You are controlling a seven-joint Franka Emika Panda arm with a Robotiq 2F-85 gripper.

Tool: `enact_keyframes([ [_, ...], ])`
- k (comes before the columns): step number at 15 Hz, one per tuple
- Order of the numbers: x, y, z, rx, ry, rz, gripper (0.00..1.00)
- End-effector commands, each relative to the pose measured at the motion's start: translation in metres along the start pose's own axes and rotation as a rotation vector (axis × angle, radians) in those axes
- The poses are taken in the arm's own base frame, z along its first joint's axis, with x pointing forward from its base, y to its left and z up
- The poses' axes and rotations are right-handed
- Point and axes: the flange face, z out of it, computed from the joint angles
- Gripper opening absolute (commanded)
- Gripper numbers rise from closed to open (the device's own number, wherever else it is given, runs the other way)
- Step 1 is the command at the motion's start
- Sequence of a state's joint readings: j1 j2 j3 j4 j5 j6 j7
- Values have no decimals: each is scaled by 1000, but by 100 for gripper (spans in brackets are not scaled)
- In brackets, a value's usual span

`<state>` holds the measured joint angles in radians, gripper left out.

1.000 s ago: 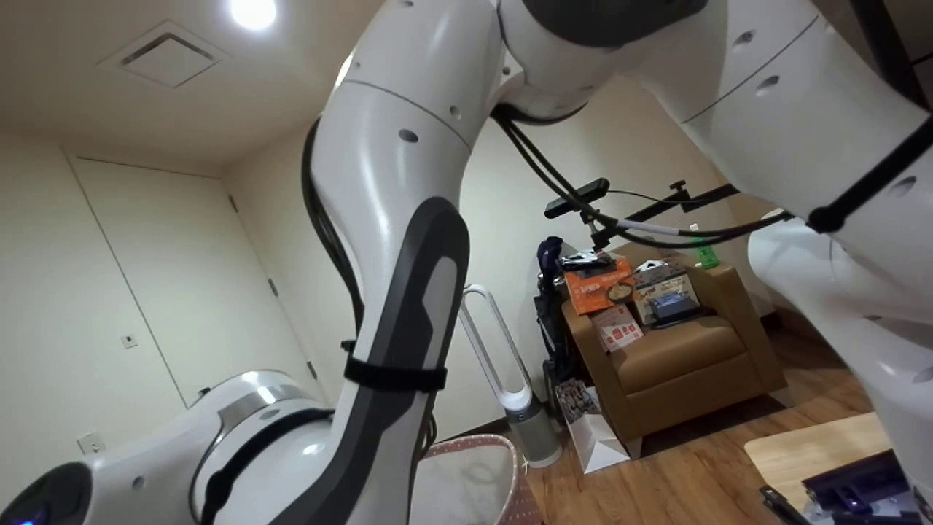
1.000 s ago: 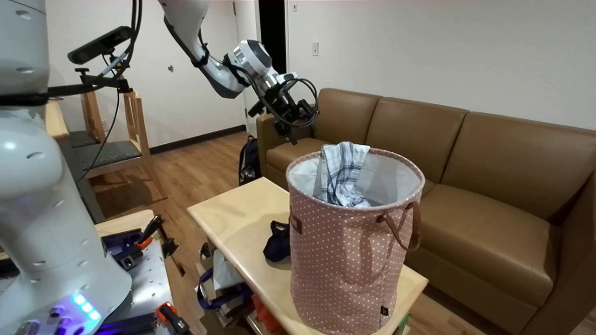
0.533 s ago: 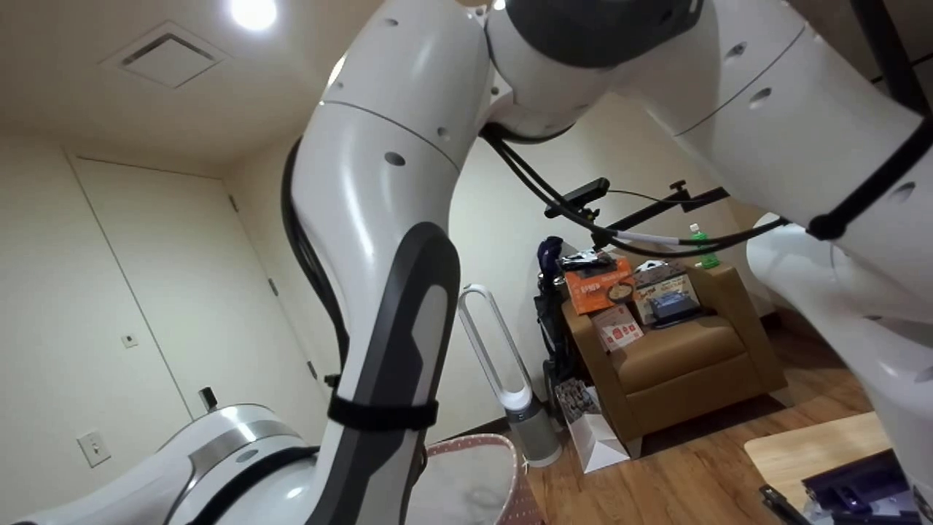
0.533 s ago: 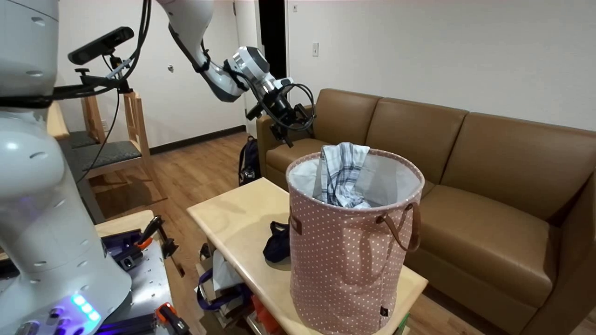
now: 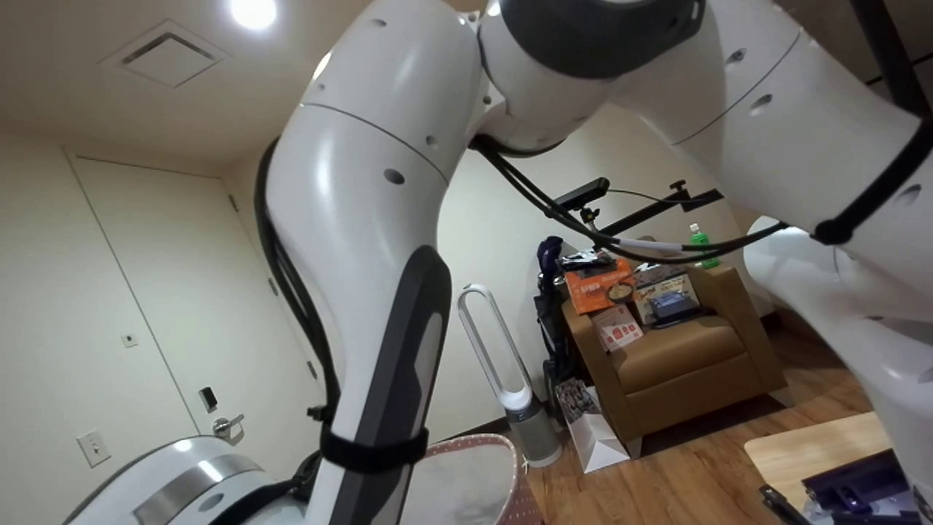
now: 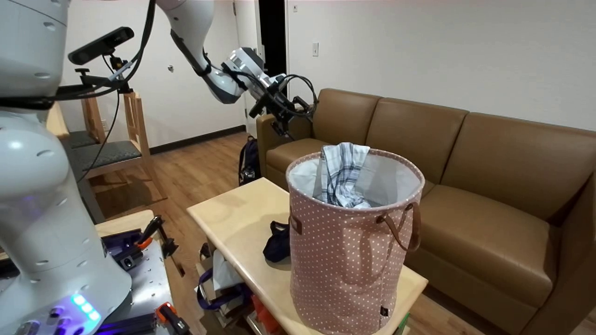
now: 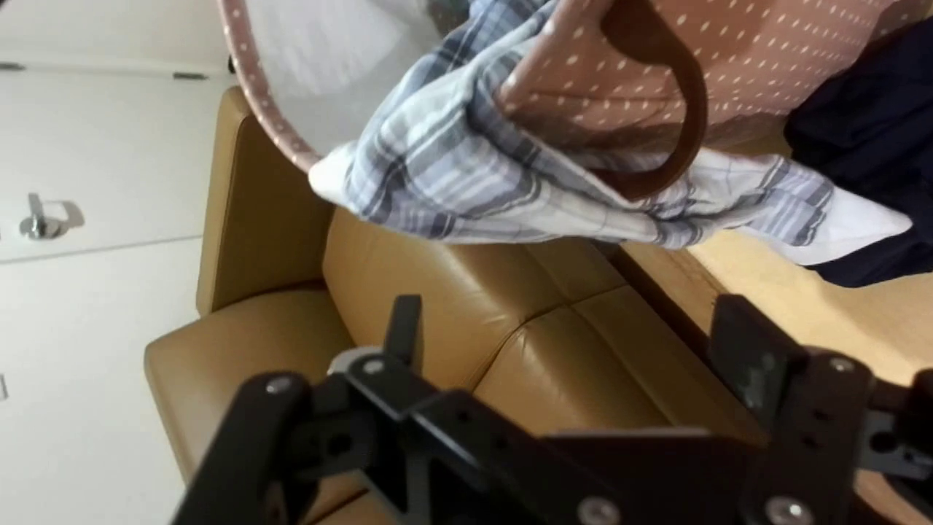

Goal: Put the pajama pants into the laundry bin

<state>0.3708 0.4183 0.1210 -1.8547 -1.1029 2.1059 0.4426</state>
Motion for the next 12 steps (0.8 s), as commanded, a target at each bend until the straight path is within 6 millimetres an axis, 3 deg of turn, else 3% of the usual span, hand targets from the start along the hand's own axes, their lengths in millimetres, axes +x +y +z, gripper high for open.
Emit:
enact_keyframes([
  [1, 9, 4, 1, -97, -26, -153, 100],
  [5, -5, 6, 21, -104, -141, -234, 100],
  [6, -4, 1, 15, -100, -122, -192, 100],
  [12, -6, -14, 36, -173, -230, -282, 100],
])
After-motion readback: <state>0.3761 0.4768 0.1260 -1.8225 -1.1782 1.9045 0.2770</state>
